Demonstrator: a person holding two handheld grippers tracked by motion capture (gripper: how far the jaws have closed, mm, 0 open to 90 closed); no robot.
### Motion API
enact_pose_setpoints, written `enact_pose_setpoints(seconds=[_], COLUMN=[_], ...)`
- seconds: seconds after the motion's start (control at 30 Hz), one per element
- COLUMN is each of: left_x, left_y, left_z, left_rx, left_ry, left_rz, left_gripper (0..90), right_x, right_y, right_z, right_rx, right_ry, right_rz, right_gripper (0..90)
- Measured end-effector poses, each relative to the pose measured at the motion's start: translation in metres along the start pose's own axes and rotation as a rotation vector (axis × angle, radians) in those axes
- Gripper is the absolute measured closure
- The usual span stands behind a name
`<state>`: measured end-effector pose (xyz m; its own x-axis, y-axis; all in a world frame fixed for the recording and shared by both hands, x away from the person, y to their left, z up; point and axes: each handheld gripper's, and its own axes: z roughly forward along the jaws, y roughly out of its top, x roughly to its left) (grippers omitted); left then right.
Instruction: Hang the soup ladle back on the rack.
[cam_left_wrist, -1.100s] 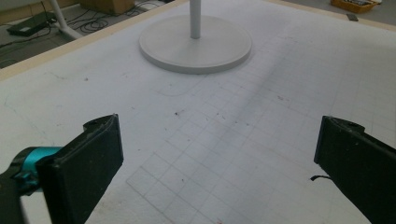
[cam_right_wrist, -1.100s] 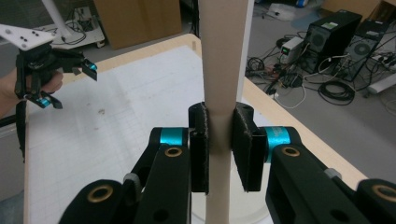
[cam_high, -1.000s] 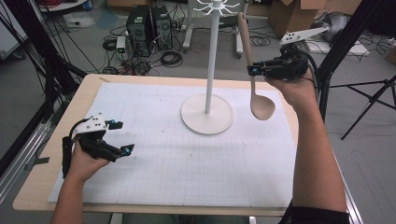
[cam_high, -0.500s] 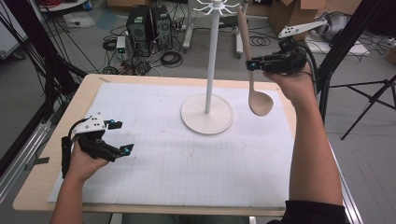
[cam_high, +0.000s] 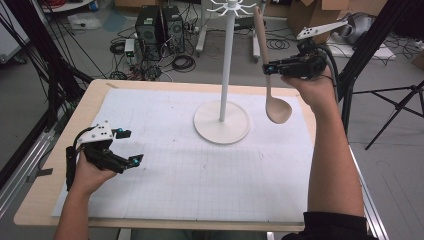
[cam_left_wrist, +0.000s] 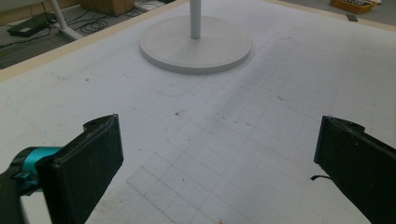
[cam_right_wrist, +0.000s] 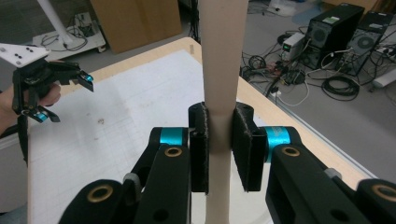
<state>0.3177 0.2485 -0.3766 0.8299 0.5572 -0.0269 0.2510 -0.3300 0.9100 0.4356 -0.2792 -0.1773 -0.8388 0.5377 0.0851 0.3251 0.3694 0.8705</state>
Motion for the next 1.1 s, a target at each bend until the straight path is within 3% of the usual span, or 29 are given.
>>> enact_pose_setpoints(seconds=[0.7, 1.1], left_x=[0.000, 0.000], left_y=[0.000, 0.000], left_z=[-0.001, -0.001], left_rx=[-0.002, -0.002], left_ry=[0.003, 0.002], left_rz=[0.000, 0.002], left_gripper=[1.7, 1.7], right_x=[-0.001, -0.001], right_y=[0.002, 0.005], right_z=[0.017, 0.024], right_rx=[0.025, 0.043], right_ry=[0.032, 0.013], right_rz=[0.009, 0.024], right_gripper=[77.8, 77.3])
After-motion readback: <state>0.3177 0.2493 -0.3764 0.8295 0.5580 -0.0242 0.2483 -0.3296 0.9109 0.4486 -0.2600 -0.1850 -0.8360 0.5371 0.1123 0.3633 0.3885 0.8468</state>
